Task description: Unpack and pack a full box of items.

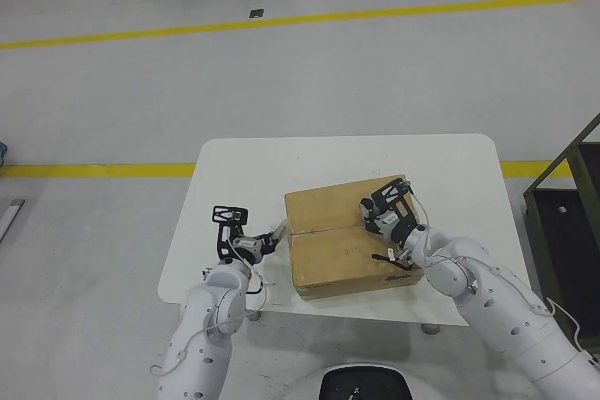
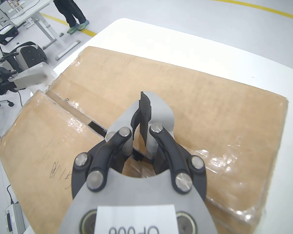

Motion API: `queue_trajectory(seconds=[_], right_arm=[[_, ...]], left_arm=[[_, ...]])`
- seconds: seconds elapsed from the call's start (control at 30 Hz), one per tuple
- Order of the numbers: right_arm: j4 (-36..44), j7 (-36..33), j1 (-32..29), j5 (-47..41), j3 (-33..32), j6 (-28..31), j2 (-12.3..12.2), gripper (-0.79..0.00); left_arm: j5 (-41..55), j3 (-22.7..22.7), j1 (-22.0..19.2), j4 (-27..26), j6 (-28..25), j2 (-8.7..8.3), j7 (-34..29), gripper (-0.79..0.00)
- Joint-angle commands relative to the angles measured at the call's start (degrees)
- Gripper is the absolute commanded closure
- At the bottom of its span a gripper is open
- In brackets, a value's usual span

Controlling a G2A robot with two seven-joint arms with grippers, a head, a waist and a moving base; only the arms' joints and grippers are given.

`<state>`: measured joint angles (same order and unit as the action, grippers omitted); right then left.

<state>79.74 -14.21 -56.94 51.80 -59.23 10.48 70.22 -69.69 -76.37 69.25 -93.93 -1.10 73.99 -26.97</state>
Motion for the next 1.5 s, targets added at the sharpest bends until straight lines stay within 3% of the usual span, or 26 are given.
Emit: queue_trajectory(seconds=[0.0,0.33,0.53,0.73,1.13,1.27,1.3,1.37,1.47], right_arm=[[0.07,-0.05,-0.03,0.08,-0.18,-0.02,0.04,0.0],[0.67,0.21,-0.82,0.49,-1.09,-0.52,0.27,0.0],[1.12,1.36,-1.76,0.04,-2.11,-1.69,0.4,0.0],[3.8,3.01,-4.13,0.2,-6.02,-3.46,-0.12,0.0],[12.56,4.64,-13.98,-0.9,-19.33,-5.4,-2.13,0.0],[14.12,4.49,-16.67,-3.56,-22.84,-4.8,-2.47,-0.139],[14.39,4.47,-17.22,-4.54,-23.66,-4.55,-2.53,-0.274],[15.13,4.4,-18.27,-7.32,-25.31,-3.18,-2.64,-0.366],[16.19,4.9,-19.71,-8.22,-27.19,-1.71,-2.84,-0.348]], left_arm=[[0.11,0.67,-0.43,-0.36,0.27,0.12,-0.13,-0.785],[-8.46,4.35,-2.24,-5.49,-2.46,0.05,-1.01,-0.785],[-17.8,9.27,-4.79,-7.71,-4.39,0.26,-2.03,-0.785],[-26.28,16.13,-8.8,-6.47,-5.88,1.08,-1.6,-0.785],[-26.9,26.92,-17.09,-1.88,-8.46,4.18,-1.35,-0.785],[-27.21,29.2,-18.27,-1.54,-8.5,5.05,-1.88,-0.785],[-27.15,29.37,-18.28,-1.81,-8.42,5.18,-2.14,-0.785],[-27.29,29.14,-17.97,-2.72,-8.49,5.26,-2.95,-0.785],[-26.46,27.01,-16.41,-5.43,-8.38,5.03,-4.79,-0.785]])
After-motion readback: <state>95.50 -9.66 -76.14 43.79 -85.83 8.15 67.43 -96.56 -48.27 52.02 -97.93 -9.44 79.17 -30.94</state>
